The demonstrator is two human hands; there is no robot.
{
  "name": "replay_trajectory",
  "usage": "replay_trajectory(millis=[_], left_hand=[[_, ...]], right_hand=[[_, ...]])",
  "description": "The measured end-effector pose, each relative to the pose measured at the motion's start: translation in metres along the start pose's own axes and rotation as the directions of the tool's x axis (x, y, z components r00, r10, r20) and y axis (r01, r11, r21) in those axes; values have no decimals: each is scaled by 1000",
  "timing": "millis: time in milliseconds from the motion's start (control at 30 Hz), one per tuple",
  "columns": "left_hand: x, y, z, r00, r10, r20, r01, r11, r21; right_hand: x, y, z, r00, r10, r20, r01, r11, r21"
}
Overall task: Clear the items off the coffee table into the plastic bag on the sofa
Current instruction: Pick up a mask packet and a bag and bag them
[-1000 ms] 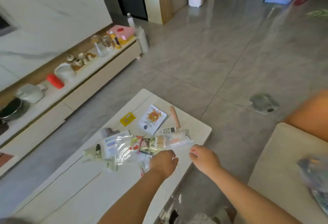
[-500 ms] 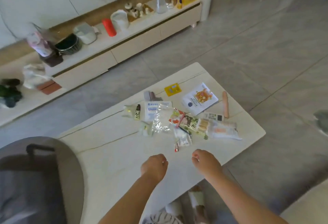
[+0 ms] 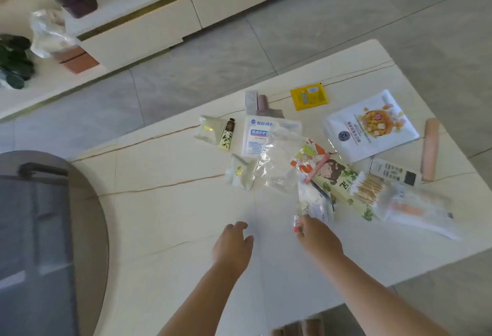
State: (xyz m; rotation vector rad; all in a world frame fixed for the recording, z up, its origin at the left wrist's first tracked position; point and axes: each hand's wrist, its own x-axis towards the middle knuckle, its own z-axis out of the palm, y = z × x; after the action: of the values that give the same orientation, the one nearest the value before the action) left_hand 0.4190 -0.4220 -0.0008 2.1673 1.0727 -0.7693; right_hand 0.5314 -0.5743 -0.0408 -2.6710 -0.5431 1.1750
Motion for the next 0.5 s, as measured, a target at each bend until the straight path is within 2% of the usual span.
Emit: replay_trajectory(millis=[100,233,300,400,500], left_hand=[[41,-5,14,1000,-13,-7,13,1000,-7],[91,-6,24,997,-32,-70,31,999,-12],[115,-4,24,993,-32,-117,30,999,-16],[144,2,21,983,-30,-180,24,999,-33],[166,8,16,970,-32,-243,22,999,-43]], right_hand=[[31,1,28,997,72,17,-72,996,-44],[64,4,51,995,54,-84,-68,982,-176],[78,3,58,986,-5,-169,-32,976,-215],[93,-2,67,954,-175,-245,97,949,-301],[106,-8,71,948,-198,-248,125,952,-280]])
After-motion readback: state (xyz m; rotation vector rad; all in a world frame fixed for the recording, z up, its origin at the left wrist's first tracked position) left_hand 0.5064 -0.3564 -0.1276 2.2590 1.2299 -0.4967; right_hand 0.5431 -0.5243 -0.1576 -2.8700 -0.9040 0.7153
